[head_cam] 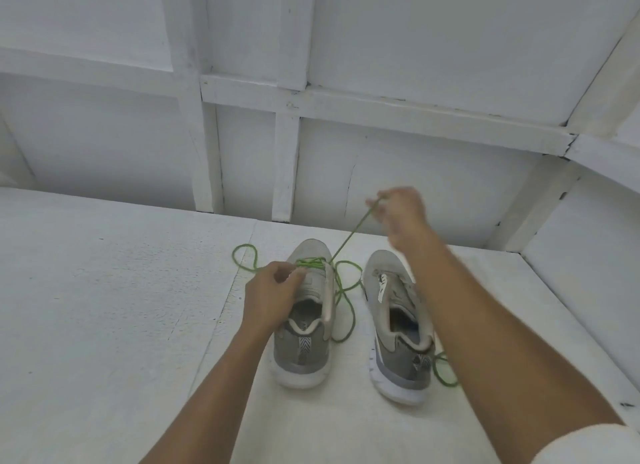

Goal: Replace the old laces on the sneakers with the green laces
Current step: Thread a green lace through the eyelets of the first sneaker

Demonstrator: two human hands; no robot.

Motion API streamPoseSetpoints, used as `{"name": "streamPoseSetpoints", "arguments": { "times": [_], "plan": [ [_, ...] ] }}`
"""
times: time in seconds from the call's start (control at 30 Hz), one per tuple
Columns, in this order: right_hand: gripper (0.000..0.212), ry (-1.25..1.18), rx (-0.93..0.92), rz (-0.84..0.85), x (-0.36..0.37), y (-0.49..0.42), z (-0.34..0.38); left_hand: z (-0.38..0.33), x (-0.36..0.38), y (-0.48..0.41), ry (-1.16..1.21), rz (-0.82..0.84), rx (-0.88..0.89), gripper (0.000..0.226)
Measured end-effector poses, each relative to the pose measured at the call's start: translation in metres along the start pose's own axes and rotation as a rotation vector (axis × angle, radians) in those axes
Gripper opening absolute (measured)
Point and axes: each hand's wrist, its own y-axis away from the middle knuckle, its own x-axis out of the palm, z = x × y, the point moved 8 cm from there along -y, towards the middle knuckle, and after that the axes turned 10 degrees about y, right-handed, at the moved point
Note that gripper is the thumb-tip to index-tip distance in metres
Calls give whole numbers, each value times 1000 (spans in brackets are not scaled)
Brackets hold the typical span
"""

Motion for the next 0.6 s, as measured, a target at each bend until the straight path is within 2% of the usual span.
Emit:
{"name": "streamPoseSetpoints", "arguments": {
  "times": [0.03,0.07,0.1,0.13,0.2,0.27,0.33,0.37,0.47,0.6],
  "plan": [
    [17,-274,16,-6,-10,-6,18,3,-1,2,44,-7,-10,25],
    [18,-411,-11,-29,-22,-8,36,4,0,5,90,-16,-25,23],
    [19,-370,-90,-54,-31,-6,52,5,0,6,130,-29,-36,22],
    [20,-217,-198,-71,-34,0,63,5,0,7,155,-41,-46,22],
    [17,248,-442,-49,-18,18,65,5,0,10,188,-60,-56,20],
    [12,740,-599,185,24,38,29,5,-1,12,223,-80,-66,18],
    [25,1140,-625,384,51,51,-21,8,-2,11,234,-97,-75,19],
    [28,1274,-635,420,58,56,-37,9,-2,10,233,-107,-77,20],
    [23,1474,-736,383,70,69,-47,15,-3,7,222,-135,-88,21],
    [17,1485,-734,368,70,64,-42,18,-2,6,232,-146,-94,24]
  ]
}}
